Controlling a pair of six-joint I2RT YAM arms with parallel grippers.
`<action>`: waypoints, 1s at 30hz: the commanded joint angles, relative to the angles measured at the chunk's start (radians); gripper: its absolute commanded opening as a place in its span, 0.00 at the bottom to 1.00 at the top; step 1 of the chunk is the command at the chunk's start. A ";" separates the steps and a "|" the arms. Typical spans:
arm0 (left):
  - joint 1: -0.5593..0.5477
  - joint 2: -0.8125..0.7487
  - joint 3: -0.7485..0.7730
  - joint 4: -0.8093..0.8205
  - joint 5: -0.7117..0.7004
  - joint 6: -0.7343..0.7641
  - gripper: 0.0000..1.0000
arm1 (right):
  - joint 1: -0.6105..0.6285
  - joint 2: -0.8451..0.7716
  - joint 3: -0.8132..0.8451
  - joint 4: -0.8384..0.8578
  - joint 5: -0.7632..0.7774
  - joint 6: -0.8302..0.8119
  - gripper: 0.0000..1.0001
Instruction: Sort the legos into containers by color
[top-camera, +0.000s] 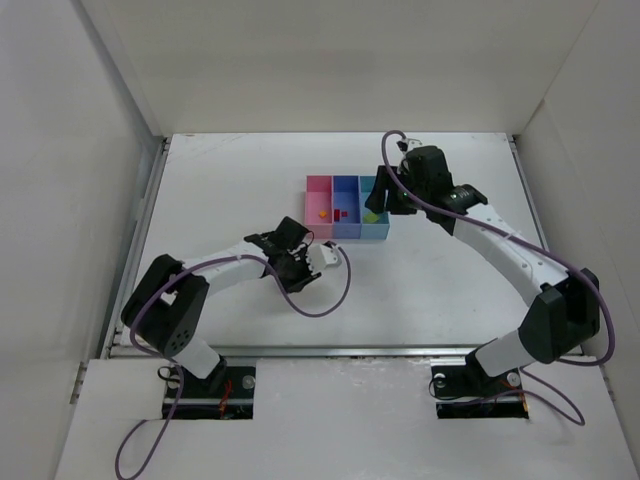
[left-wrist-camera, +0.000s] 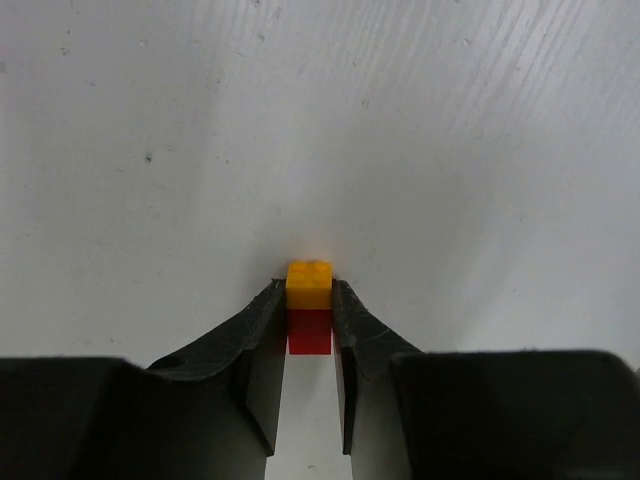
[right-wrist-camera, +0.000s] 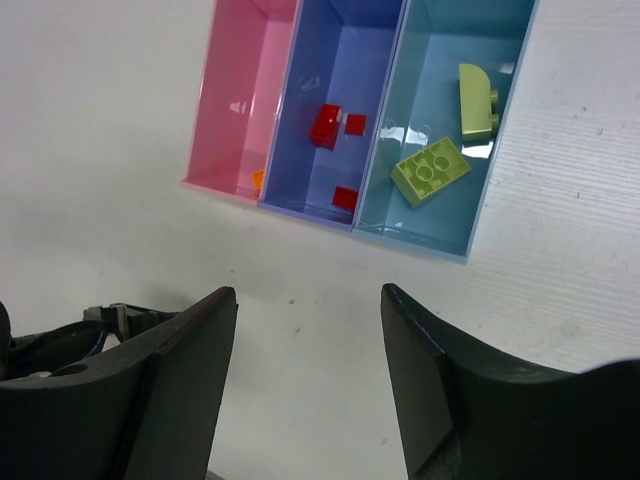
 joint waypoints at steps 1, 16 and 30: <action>-0.002 0.019 -0.008 0.027 -0.002 -0.031 0.21 | 0.000 -0.031 0.027 -0.002 0.027 -0.011 0.65; 0.021 -0.088 -0.002 -0.083 0.016 0.089 0.61 | 0.000 -0.059 0.027 -0.011 0.027 -0.020 0.65; 0.073 -0.093 -0.007 -0.086 0.060 0.115 0.51 | 0.000 -0.068 0.008 -0.002 0.037 -0.020 0.65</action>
